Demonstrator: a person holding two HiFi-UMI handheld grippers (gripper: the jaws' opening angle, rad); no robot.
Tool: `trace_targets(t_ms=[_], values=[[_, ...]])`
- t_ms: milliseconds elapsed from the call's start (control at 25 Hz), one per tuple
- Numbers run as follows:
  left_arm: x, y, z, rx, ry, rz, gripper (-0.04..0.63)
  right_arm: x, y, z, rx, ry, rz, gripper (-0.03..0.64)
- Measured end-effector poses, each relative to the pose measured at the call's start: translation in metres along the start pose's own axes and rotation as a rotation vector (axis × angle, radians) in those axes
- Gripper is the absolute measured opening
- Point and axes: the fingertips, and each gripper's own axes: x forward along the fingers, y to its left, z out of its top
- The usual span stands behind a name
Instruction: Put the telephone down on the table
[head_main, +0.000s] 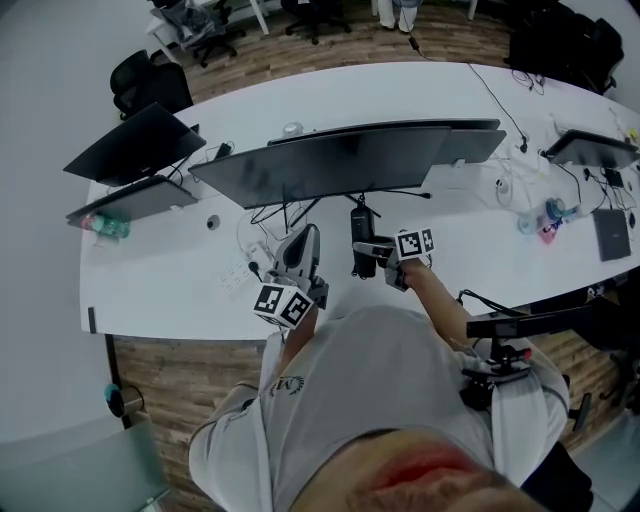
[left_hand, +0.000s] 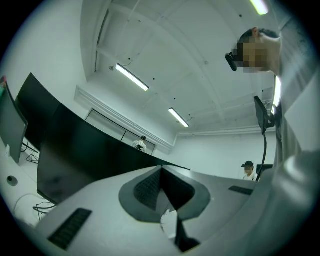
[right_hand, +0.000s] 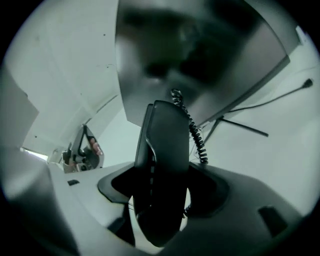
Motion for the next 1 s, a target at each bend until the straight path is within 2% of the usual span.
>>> trace_targets(t_ms=[200,440,1000], values=[[0.003,-0.001,0.0,0.004,-0.005,-0.005,0.009,0.006,-0.062,-0.025,0.078,0.051,-0.102,0.298],[0.0,0.002,-0.001,0.004,0.004,0.002,0.009,0.006,-0.112,-0.056,0.078,0.159,-0.209,0.298],[-0.001,0.003,-0.003,0.011,0.025,0.004,0.011,0.001,-0.181,-0.095,0.163,0.262,-0.375,0.298]])
